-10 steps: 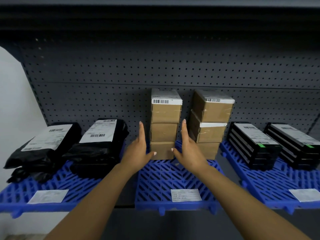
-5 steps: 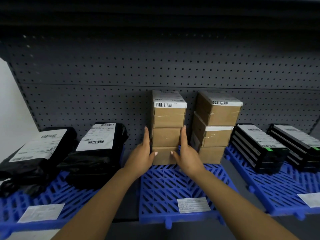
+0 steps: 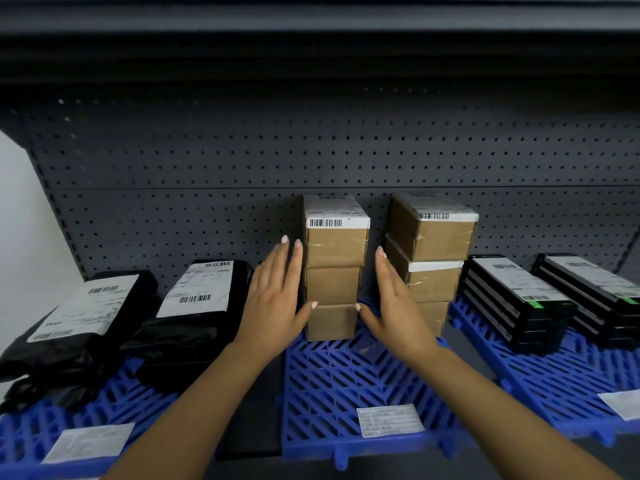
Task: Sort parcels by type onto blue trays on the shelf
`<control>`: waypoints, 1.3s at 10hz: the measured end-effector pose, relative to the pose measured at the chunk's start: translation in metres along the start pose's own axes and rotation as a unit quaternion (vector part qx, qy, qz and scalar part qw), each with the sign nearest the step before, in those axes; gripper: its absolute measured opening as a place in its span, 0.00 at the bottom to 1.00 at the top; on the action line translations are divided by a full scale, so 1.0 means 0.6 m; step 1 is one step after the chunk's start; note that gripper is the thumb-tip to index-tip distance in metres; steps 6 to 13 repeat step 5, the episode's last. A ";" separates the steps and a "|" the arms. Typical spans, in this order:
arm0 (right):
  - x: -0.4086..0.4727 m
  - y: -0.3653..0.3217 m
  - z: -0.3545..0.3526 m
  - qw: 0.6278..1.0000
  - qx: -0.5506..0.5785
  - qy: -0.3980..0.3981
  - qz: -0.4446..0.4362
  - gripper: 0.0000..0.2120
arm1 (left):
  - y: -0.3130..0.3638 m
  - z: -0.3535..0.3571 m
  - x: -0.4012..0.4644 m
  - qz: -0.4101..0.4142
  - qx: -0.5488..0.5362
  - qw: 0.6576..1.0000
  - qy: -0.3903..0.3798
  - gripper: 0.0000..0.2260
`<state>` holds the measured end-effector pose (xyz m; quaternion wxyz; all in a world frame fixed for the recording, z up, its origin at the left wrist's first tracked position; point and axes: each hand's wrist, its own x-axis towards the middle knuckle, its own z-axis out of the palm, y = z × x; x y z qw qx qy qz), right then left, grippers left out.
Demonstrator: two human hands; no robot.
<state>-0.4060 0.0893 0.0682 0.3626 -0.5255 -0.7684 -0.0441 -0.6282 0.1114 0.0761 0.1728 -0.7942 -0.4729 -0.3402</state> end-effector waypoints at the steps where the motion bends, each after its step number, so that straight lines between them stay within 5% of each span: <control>1: 0.014 -0.002 -0.011 0.999 -0.036 0.009 -0.032 0.43 | 0.014 -0.014 0.019 0.024 0.055 0.998 0.016 0.46; 13: 0.026 -0.003 -0.012 0.999 -0.032 -0.019 -0.031 0.44 | 0.018 -0.004 0.018 0.034 0.116 0.993 0.003 0.45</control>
